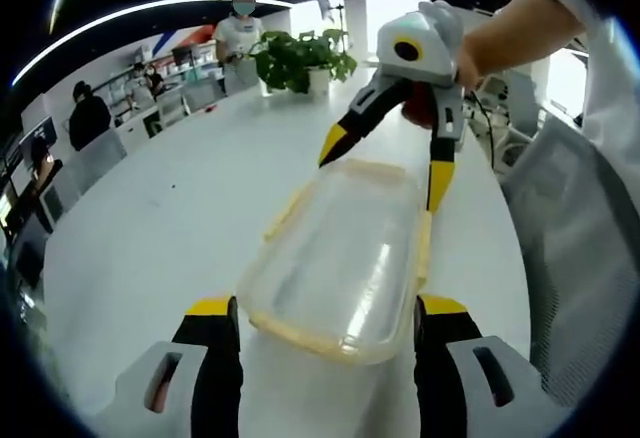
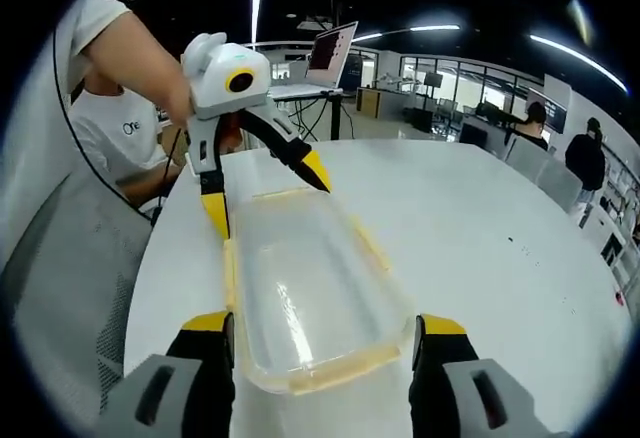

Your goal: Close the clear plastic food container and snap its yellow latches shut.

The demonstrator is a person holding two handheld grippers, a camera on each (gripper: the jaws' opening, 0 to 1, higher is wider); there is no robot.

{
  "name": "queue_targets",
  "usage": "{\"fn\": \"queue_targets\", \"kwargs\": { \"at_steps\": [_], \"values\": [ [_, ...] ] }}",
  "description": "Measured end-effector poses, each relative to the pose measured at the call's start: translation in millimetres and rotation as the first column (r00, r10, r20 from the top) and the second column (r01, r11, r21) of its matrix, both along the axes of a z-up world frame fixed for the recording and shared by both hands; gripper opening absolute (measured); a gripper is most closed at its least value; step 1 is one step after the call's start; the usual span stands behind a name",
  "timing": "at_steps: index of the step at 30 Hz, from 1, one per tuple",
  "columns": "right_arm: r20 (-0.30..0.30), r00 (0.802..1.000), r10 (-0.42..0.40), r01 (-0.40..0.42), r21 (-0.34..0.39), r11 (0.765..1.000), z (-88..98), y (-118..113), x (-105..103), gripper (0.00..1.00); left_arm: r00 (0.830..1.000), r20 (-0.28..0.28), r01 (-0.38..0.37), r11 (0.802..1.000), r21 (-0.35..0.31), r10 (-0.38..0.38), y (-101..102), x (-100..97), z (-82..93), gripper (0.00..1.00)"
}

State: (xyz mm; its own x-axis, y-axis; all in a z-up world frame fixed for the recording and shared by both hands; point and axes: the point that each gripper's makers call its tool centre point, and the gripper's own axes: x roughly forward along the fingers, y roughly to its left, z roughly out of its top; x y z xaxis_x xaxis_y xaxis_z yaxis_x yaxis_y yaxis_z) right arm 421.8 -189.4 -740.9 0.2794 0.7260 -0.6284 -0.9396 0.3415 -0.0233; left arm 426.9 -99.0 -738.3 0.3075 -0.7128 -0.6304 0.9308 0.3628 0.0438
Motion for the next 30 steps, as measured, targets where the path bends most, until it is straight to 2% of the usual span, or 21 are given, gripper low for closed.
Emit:
{"fn": "queue_targets", "kwargs": {
  "at_steps": [11,14,15,17,19,20,21,22,23,24,26,30],
  "values": [
    [0.011,1.000,0.007,-0.007,-0.011,1.000,0.3,-2.0,-0.6,0.70,1.000,-0.007,-0.008,1.000,0.007,0.008,0.0,-0.6,-0.7,0.69],
    [0.015,1.000,-0.018,0.018,-0.004,1.000,3.2,-4.7,3.0,0.77,1.000,-0.006,-0.011,1.000,-0.010,0.011,-1.7,-0.6,2.7,0.70],
    [-0.003,1.000,-0.026,0.026,0.011,1.000,4.5,-4.8,2.6,0.78,1.000,-0.010,-0.014,1.000,-0.023,0.014,-2.8,-0.2,4.3,0.72],
    [-0.002,1.000,-0.022,0.022,0.015,1.000,5.8,-5.6,1.2,0.80,1.000,-0.011,-0.016,0.999,-0.029,0.016,-3.6,0.0,5.9,0.77],
    [-0.013,0.999,-0.035,0.036,0.020,0.999,5.5,-5.5,0.3,0.91,1.000,-0.019,-0.019,0.999,-0.051,0.018,-5.9,-1.1,9.2,0.84],
    [-0.067,0.996,-0.067,0.069,0.018,0.997,2.3,-5.9,-2.8,0.99,0.999,-0.034,-0.020,0.998,-0.066,0.018,-7.5,-3.6,11.7,0.87],
    [-0.101,0.992,-0.079,0.079,-0.008,0.997,-1.1,-9.6,-7.0,0.99,0.999,-0.039,-0.024,0.997,-0.077,0.021,-8.8,-4.2,13.1,0.94],
    [-0.059,0.996,-0.063,0.064,0.011,0.998,2.6,-6.1,-2.3,0.99,0.998,-0.047,-0.039,0.997,-0.072,0.036,-8.5,-3.6,12.6,0.99],
    [-0.047,0.997,-0.066,0.066,0.005,0.998,2.9,-7.0,-1.6,0.99,0.998,-0.050,-0.042,0.996,-0.074,0.039,-8.3,-3.6,13.6,0.99],
    [-0.041,0.997,-0.066,0.067,0.007,0.998,3.0,-6.7,-2.0,0.99,0.998,-0.054,-0.044,0.995,-0.089,0.039,-9.8,-4.2,15.6,0.99],
    [-0.055,0.996,-0.076,0.077,0.024,0.997,5.3,-5.0,-3.1,0.99,0.998,-0.046,-0.046,0.996,-0.081,0.042,-9.5,-4.1,16.1,0.99],
    [-0.046,0.996,-0.076,0.078,0.039,0.996,11.3,-1.8,-5.3,0.99,0.998,-0.042,-0.046,0.996,-0.078,0.042,-9.4,-4.4,17.6,0.99]
  ]
}}
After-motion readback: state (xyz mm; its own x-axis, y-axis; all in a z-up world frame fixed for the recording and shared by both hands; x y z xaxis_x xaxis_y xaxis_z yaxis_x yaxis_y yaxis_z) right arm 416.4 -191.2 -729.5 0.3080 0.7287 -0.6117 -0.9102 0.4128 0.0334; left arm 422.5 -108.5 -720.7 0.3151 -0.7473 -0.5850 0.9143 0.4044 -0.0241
